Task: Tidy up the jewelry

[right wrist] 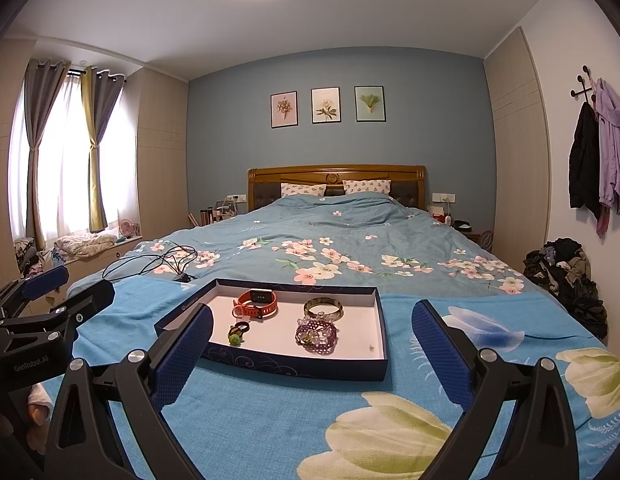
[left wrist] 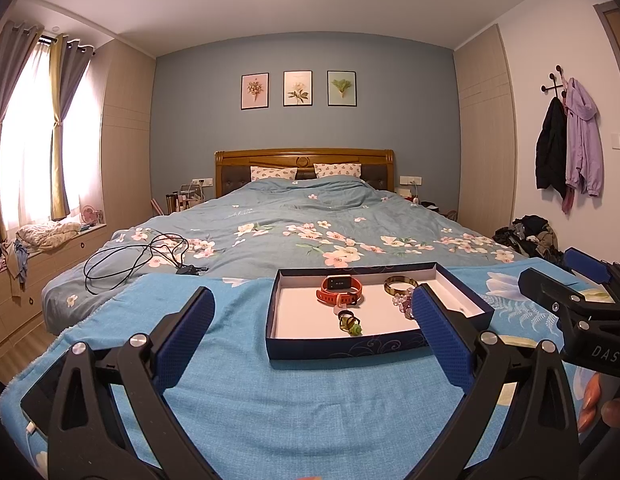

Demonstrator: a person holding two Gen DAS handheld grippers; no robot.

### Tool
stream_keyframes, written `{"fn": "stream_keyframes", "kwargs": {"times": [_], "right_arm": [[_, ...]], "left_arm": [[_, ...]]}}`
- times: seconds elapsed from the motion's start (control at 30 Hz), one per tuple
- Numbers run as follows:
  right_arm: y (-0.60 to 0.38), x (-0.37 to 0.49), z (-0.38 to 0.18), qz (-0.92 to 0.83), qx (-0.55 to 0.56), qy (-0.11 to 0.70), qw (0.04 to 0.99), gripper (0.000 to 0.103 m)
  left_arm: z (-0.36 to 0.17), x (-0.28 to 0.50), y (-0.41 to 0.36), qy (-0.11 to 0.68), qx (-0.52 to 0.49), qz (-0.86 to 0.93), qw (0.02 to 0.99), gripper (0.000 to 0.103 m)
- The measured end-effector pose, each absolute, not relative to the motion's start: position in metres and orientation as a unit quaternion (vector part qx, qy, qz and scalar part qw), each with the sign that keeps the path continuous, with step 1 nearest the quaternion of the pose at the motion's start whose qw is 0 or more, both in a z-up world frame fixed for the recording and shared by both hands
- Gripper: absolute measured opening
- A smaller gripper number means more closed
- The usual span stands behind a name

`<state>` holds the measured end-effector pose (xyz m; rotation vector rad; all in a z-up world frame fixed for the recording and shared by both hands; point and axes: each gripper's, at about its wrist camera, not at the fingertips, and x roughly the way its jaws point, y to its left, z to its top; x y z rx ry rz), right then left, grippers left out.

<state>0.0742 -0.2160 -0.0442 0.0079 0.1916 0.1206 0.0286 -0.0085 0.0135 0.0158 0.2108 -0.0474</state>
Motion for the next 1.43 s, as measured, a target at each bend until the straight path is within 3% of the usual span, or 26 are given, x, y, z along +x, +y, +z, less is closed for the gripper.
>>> {"fn": "stream_keyframes", "kwargs": {"times": [1.17,1.43], "right_arm": [[-0.218,0.076,-0.046,0.062,0.003,0.104,0.993,0.096],[-0.277,0.114,-0.061,0.020,0.001,0.224,0.974,0.096]], "left_arm": [[0.009,0.031,-0.013,0.116,0.009,-0.028,0.993,0.097],[-0.005,0.057,0.008,0.174,-0.002,-0.018,0.985,0.097]]}}
